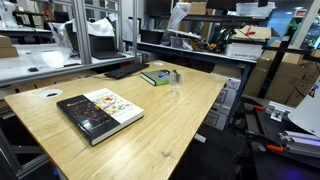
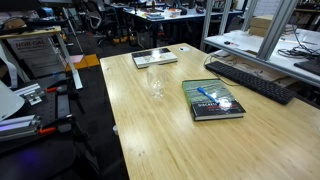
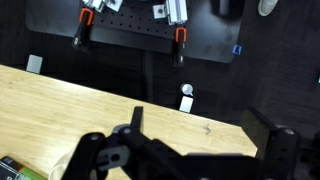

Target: Put the pen on the book in the glass

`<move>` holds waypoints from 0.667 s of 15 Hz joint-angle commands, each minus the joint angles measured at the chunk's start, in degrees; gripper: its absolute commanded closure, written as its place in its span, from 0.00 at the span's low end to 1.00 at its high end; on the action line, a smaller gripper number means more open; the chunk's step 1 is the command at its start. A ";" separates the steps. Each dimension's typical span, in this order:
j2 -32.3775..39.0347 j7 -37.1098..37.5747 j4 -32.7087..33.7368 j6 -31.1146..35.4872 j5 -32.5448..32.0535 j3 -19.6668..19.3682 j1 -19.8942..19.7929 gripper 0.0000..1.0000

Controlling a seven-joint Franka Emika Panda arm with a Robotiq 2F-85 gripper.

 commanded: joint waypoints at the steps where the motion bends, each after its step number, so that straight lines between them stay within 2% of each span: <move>1: 2.38 5.86 0.83 1.54 4.70 0.61 -2.37 0.00; 5: 6.71 13.86 2.39 5.51 7.94 0.21 -5.85 0.00; 10: 11.43 22.43 5.20 12.78 8.60 -0.94 -11.36 0.00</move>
